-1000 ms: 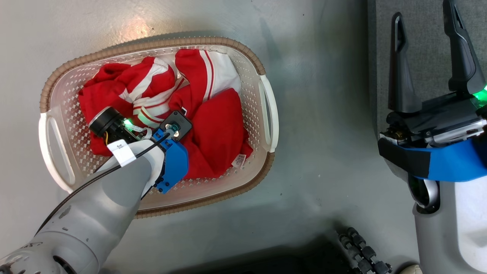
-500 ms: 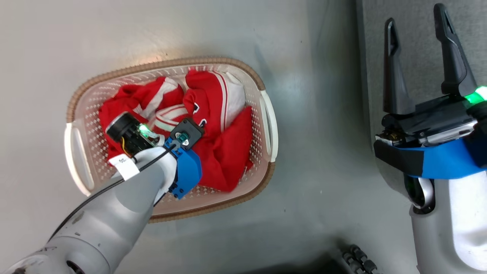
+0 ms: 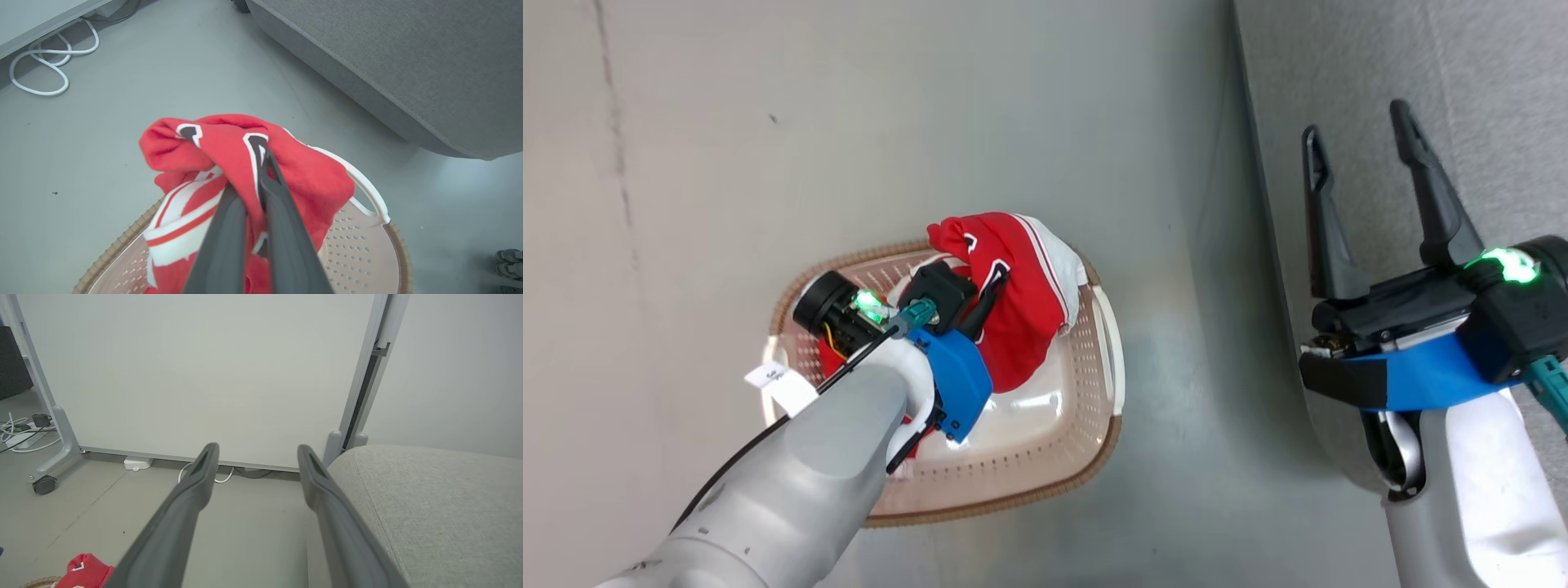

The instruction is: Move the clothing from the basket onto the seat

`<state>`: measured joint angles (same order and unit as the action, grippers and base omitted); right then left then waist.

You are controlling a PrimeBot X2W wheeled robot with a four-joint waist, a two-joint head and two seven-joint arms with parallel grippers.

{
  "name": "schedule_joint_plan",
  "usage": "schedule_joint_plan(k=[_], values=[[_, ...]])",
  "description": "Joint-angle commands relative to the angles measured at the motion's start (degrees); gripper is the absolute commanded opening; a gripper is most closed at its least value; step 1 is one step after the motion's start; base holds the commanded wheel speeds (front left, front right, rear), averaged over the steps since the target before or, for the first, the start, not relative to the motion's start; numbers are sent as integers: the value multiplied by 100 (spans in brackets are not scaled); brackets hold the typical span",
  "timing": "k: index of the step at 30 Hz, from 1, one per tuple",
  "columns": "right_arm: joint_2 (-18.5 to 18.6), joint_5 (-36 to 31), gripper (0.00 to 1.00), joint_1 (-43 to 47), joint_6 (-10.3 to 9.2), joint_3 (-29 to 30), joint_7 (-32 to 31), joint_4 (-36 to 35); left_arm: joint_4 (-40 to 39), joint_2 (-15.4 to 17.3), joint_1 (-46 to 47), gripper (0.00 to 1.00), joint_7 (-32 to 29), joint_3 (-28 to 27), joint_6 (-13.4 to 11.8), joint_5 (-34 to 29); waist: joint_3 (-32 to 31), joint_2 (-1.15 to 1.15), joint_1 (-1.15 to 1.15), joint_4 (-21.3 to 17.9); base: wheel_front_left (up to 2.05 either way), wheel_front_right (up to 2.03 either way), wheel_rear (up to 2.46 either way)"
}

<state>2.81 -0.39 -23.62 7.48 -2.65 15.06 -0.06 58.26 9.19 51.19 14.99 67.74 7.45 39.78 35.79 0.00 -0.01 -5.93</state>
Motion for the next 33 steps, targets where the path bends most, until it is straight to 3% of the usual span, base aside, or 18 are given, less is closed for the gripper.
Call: schedule_joint_plan(k=[1,16,33], values=[[15,36,100,99,3,-9,18,38,-75,45,-108,0,26,-92,0,-47,-462,0,1,99,0,0,0],[15,107,100,952,3,42,18,442,-1227,163,-1180,0,28,-1653,0,-560,-2197,0,1,291,0,0,0],[15,256,100,1700,3,139,18,587,-2307,138,-934,0,28,-2293,0,-1064,-3160,0,1,647,0,0,0]])
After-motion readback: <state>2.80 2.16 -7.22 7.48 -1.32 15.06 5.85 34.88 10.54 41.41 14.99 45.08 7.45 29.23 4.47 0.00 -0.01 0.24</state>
